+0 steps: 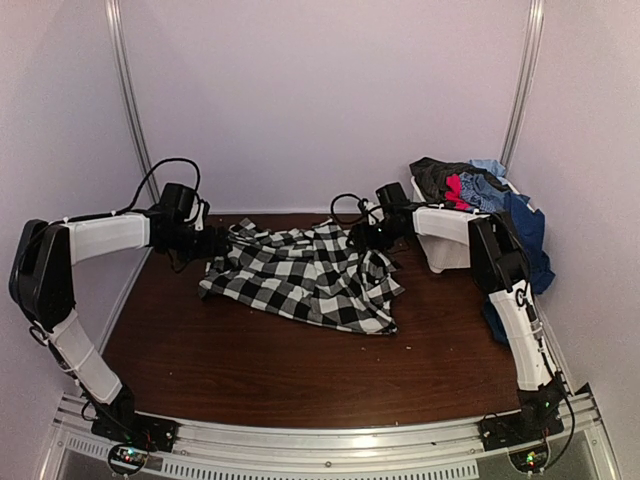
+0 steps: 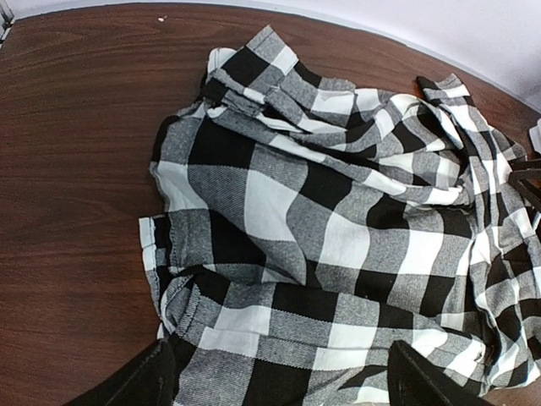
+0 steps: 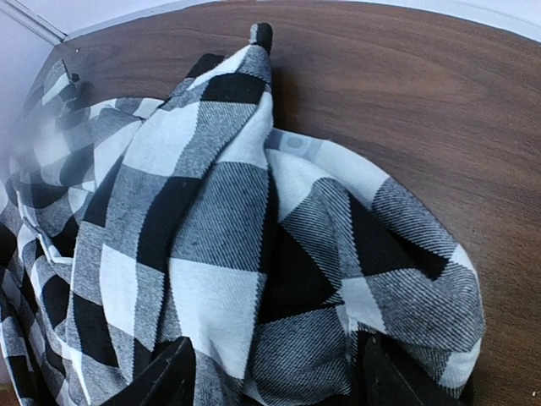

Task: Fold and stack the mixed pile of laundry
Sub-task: Flatten out the crumpled shirt at the center of the board.

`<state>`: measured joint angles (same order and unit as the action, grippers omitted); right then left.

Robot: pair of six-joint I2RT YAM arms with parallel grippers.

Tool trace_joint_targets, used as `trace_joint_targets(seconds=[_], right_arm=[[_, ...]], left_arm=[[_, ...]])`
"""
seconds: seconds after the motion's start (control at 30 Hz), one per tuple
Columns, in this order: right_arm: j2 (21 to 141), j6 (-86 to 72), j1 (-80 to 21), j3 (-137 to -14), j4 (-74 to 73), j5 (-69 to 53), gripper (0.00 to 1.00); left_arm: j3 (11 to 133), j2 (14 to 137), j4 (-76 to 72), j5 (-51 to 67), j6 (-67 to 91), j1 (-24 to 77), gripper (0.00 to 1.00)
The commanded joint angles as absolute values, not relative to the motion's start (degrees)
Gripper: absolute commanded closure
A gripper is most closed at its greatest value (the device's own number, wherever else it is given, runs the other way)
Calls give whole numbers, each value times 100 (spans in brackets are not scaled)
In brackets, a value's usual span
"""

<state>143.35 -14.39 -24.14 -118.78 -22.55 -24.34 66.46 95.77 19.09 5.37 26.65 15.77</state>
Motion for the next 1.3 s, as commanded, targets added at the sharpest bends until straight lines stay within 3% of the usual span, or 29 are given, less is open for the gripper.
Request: trace_joint_targets(seconds=[0.0, 0.2, 1.1, 1.17, 1.27], right_arm=[[14067, -1528, -2508, -11754, -1974, -2543, 32], [13637, -1248, -2674, -11554, -2022, -1980, 31], [14742, -1414, -2716, -12585, -2509, -2073, 44], [14749, -1407, -2707, -12586, -2528, -2104, 48], [14625, -1387, -2711, -12486, -2445, -2237, 66]], left_arm=[[6574, 9493, 1757, 450, 2627, 1591, 11], [6617, 9474, 1827, 338, 2628, 1561, 10], [6631, 9457, 1848, 399, 2659, 1455, 9], [6623, 9465, 1848, 406, 2663, 1458, 9], [6597, 9467, 1837, 401, 2670, 1450, 9]])
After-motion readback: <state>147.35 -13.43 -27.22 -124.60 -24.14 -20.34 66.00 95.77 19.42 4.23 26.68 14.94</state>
